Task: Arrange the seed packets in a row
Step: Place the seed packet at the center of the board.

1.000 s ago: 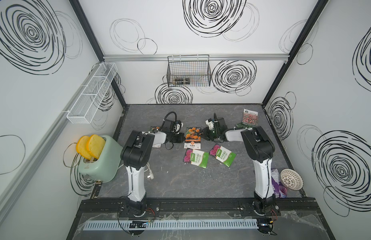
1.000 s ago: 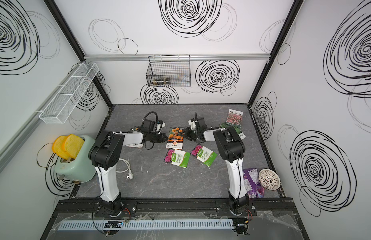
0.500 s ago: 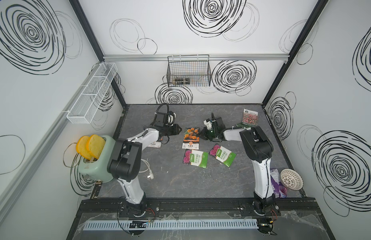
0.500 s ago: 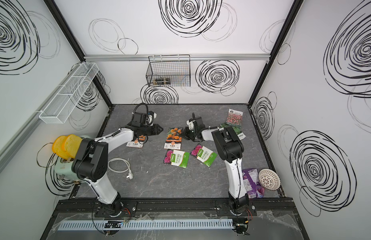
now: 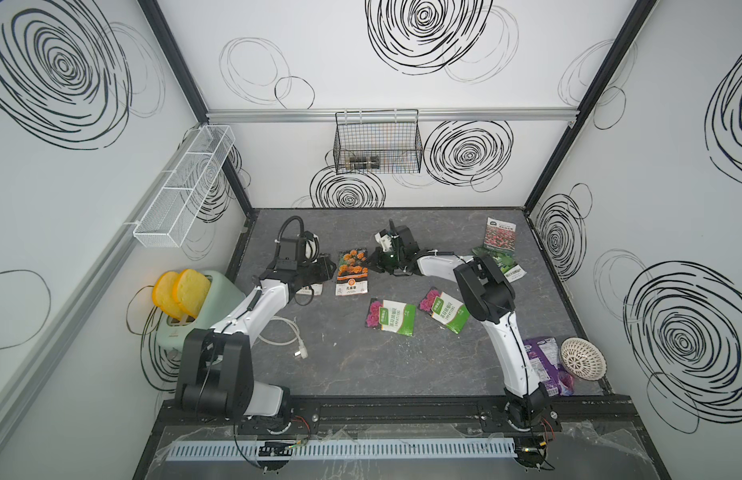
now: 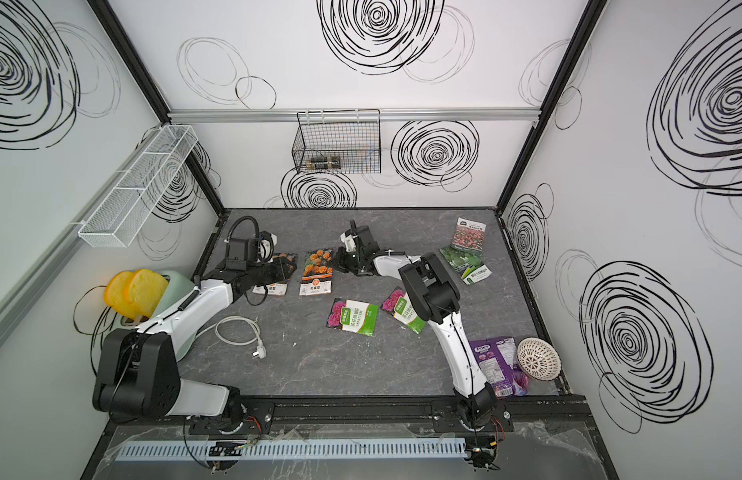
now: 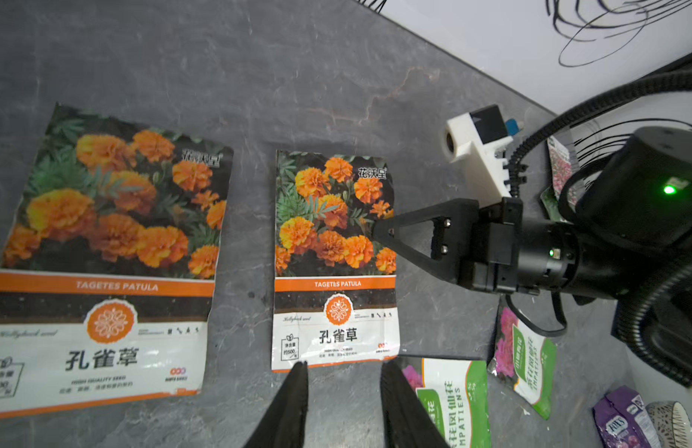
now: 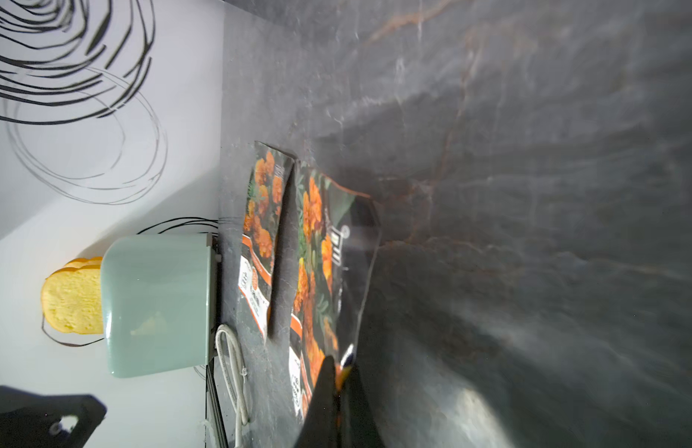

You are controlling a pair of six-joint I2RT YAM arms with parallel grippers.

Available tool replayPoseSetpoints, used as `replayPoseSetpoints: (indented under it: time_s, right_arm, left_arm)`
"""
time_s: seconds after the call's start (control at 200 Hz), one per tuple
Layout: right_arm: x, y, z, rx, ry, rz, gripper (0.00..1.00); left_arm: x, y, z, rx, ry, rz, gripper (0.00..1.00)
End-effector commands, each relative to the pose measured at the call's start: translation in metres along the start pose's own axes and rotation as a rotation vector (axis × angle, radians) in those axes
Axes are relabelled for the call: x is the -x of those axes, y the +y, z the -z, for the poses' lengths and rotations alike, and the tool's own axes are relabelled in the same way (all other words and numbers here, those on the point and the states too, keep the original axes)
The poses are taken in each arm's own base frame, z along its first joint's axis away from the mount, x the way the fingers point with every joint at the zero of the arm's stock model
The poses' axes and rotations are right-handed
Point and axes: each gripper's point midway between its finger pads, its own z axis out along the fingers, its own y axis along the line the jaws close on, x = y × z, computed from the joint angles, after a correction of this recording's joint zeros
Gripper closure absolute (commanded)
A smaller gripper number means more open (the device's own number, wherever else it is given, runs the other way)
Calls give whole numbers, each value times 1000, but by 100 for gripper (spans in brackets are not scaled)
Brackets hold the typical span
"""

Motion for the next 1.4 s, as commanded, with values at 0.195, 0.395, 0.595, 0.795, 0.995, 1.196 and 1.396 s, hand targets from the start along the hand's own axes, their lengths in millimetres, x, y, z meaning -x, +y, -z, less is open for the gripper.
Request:
replayPoseSetpoints:
  time_s: [0.195, 0.395, 0.595, 0.795, 0.995, 1.196, 1.396]
  right_arm:
    - [-14, -23, -20, -84, 18, -66, 100]
    - [-13, -25, -22, -96, 9, -71, 100]
    - [-10, -25, -21, -100, -9, -69, 83]
    - [-3, -19, -16, -101, -31, -57, 56]
    - [5, -13, -11, -100, -45, -43, 45]
    - [10, -6, 0, -108, -72, -27, 42]
    - [25, -1, 26, -97, -129, -24, 40]
  left_arm:
    - [3, 6, 13, 8, -39, 13, 63]
    - [2, 9, 12, 18, -36, 6, 62]
    - [-1, 15, 9, 38, -26, 6, 60]
    - [-3, 20, 3, 57, -7, 5, 58]
    - [-5, 26, -2, 77, 8, 9, 57]
    - [-4, 28, -6, 88, 9, 10, 56]
    - [-8, 25, -12, 94, 27, -1, 56]
